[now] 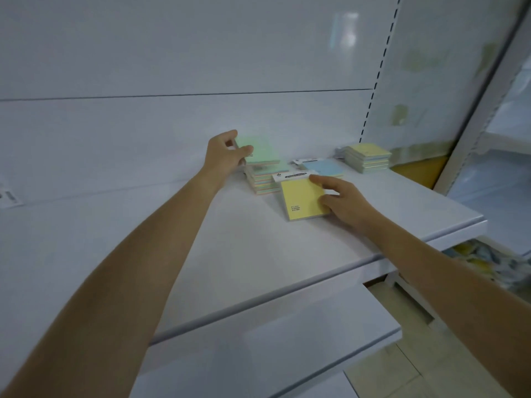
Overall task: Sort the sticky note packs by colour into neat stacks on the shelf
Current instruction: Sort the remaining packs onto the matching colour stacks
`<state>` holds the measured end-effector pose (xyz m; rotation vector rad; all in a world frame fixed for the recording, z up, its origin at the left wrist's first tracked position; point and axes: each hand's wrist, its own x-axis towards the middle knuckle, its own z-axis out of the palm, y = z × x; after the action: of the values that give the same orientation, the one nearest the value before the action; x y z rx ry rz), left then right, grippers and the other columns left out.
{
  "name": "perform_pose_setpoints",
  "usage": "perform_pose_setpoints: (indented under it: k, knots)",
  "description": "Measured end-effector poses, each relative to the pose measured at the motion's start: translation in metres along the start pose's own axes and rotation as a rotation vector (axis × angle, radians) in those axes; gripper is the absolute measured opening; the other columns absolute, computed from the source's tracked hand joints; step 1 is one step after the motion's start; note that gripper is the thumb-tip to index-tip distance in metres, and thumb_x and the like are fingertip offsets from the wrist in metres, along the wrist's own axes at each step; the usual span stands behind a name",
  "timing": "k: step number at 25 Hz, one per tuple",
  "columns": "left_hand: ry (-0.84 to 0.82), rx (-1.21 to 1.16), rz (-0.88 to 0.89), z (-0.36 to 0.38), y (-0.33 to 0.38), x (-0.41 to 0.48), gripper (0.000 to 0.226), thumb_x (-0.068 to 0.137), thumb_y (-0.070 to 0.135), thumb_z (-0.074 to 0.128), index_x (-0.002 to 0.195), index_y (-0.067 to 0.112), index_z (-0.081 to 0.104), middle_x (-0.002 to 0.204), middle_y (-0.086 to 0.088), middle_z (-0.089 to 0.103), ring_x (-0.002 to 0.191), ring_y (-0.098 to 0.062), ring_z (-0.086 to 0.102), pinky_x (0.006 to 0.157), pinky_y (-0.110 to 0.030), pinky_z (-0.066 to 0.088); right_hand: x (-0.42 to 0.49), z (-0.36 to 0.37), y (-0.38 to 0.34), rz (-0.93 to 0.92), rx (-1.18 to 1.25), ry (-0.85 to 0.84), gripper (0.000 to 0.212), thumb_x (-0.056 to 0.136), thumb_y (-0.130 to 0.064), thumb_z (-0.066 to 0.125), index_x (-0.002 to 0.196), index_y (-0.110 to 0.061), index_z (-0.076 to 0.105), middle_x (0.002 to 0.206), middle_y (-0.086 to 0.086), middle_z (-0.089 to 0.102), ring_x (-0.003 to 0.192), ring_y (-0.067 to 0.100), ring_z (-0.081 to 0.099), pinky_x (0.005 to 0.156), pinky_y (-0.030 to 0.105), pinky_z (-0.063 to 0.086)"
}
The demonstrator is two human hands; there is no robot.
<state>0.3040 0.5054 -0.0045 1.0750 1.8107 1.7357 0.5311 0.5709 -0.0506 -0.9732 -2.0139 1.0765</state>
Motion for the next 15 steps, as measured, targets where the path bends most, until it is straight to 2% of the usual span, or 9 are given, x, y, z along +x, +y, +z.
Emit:
perform_pose_setpoints:
  k: [3,5,6,7,8,10,13,14,15]
  knots:
    - [-0.013,0.070,-0.024,0.018,-0.006,0.010,0.057,0.079,0.003,0.068,0.131,0.000,0.045,0.122,-0.015,0.051,0.062,-0.007,0.057,0.078,-0.028,0.056,0.010,-0.010,0.010,-0.020,-0.016,-0.040,0.054,0.082,0.007,0.043,0.127,-0.022,0.052,0.120,-0.006,0.048,0.093,0.015,0.052,0.065,0.012,0.041]
    - [-0.023,0.138,-0.034,0.023,-0.006,0.013,0.025,0.077,0.002,0.069,0.101,0.007,0.061,0.090,-0.010,0.053,0.054,-0.010,0.051,0.078,-0.034,0.048,0.016,-0.015,0.015,-0.057,-0.023,-0.085,0.053,0.082,0.007,0.043,0.127,-0.021,0.051,0.121,-0.007,0.048,0.091,0.014,0.053,0.068,0.013,0.041]
    - [-0.034,0.193,-0.057,0.025,-0.003,0.014,0.019,0.076,0.002,0.069,0.077,0.016,0.056,0.073,-0.004,0.044,0.057,-0.015,0.046,0.074,-0.031,0.042,0.019,-0.018,0.016,-0.075,-0.018,-0.103,0.054,0.082,0.007,0.044,0.127,-0.020,0.051,0.121,-0.008,0.047,0.090,0.013,0.053,0.070,0.014,0.042]
    - [-0.050,0.237,-0.079,0.028,-0.004,0.019,0.034,0.076,0.003,0.068,0.064,0.024,0.044,0.066,0.000,0.034,0.068,-0.016,0.042,0.071,-0.028,0.036,0.022,-0.021,0.018,-0.092,-0.009,-0.125,0.054,0.082,0.008,0.044,0.127,-0.019,0.051,0.122,-0.009,0.047,0.090,0.013,0.053,0.070,0.014,0.042]
    - [-0.052,0.269,-0.114,0.032,-0.003,0.020,0.040,0.076,0.004,0.067,0.060,0.026,0.037,0.065,0.001,0.031,0.078,-0.016,0.039,0.067,-0.026,0.033,0.026,-0.023,0.020,-0.105,0.000,-0.151,0.054,0.082,0.009,0.044,0.127,-0.019,0.051,0.123,-0.009,0.047,0.090,0.012,0.053,0.069,0.011,0.042]
    - [-0.012,0.278,-0.177,0.041,0.000,0.019,0.026,0.074,0.006,0.066,0.065,0.020,0.047,0.069,0.000,0.037,0.082,-0.016,0.040,0.059,-0.024,0.030,0.032,-0.029,0.024,-0.124,0.014,-0.204,0.053,0.082,0.009,0.043,0.127,-0.018,0.052,0.122,-0.009,0.047,0.083,0.010,0.054,0.064,0.004,0.041]
    - [0.057,0.334,-0.236,0.056,0.008,0.015,0.023,0.066,0.010,0.063,0.060,0.020,0.043,0.066,-0.001,0.036,0.062,-0.015,0.038,0.053,-0.024,0.026,0.042,-0.048,0.034,-0.130,0.047,-0.271,0.053,0.082,0.008,0.043,0.125,-0.022,0.053,0.120,-0.005,0.050,0.076,0.010,0.054,0.062,0.011,0.041]
    - [0.074,0.385,-0.248,0.060,0.012,0.014,0.021,0.066,0.012,0.063,0.060,0.020,0.044,0.067,-0.003,0.040,0.065,-0.018,0.042,0.054,-0.025,0.029,0.046,-0.056,0.038,-0.134,0.064,-0.283,0.053,0.082,0.008,0.042,0.125,-0.022,0.053,0.120,-0.005,0.050,0.077,0.009,0.054,0.061,0.010,0.041]
    - [0.116,0.486,-0.244,0.063,0.013,0.014,0.010,0.067,0.016,0.064,0.072,0.017,0.055,0.079,-0.006,0.052,0.081,-0.023,0.050,0.064,-0.027,0.038,0.050,-0.066,0.040,-0.147,0.079,-0.282,0.054,0.082,0.009,0.042,0.125,-0.022,0.053,0.119,-0.005,0.050,0.078,0.005,0.053,0.059,0.006,0.042]
